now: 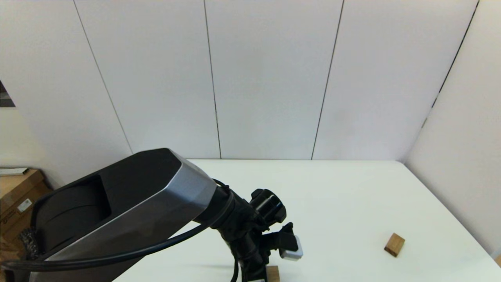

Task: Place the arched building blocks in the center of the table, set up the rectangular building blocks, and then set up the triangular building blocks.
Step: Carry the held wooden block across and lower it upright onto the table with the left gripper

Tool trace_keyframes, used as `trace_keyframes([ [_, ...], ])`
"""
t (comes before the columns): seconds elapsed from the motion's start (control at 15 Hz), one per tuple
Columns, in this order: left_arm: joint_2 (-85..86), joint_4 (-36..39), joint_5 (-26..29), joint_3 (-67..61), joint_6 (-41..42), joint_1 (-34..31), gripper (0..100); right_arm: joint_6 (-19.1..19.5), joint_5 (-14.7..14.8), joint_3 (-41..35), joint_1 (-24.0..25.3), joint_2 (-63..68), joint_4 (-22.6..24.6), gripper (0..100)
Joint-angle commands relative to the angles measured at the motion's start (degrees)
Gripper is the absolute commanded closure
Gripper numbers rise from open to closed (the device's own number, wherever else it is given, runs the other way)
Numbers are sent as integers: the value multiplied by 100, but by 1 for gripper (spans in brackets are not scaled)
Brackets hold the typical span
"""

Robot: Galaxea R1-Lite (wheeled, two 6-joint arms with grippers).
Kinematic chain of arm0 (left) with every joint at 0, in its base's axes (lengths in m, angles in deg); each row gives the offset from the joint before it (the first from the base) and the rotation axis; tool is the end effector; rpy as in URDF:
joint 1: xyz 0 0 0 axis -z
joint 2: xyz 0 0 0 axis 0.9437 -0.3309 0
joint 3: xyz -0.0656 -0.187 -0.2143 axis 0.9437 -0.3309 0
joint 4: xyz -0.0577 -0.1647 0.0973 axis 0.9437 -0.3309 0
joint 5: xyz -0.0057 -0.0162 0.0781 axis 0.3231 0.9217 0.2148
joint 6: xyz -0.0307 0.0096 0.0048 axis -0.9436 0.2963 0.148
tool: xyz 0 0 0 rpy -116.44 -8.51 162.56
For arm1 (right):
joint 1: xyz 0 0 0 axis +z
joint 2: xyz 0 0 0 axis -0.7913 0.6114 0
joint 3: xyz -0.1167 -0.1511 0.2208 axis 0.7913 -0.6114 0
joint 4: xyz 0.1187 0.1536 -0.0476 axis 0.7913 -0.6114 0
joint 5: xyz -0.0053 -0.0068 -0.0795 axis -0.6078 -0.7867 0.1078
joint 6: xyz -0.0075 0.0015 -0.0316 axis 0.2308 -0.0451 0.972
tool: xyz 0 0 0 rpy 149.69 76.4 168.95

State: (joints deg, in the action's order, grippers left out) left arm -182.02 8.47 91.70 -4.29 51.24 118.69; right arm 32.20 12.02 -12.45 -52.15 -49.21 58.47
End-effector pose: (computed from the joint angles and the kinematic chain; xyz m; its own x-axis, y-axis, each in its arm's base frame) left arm 0.2609 -0.2987 -0.0171 0.0311 -0.3046 -0.9520 0.9981 0.0598 0.0135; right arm 0.0046 0.0001 0.0759 0.9998 0.0047 -0.0168 -0.0047 1.0000 0.0034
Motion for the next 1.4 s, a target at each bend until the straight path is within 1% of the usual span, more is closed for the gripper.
trace_keyframes([
  [0.07, 57, 4, 5, 3, 45, 7, 100, 1, 2, -3, 2, 7, 0, 0],
  [1.4, 39, 40, 5, -94, 63, 7, 100, 1, 2, -3, 2, 7, 0, 0],
])
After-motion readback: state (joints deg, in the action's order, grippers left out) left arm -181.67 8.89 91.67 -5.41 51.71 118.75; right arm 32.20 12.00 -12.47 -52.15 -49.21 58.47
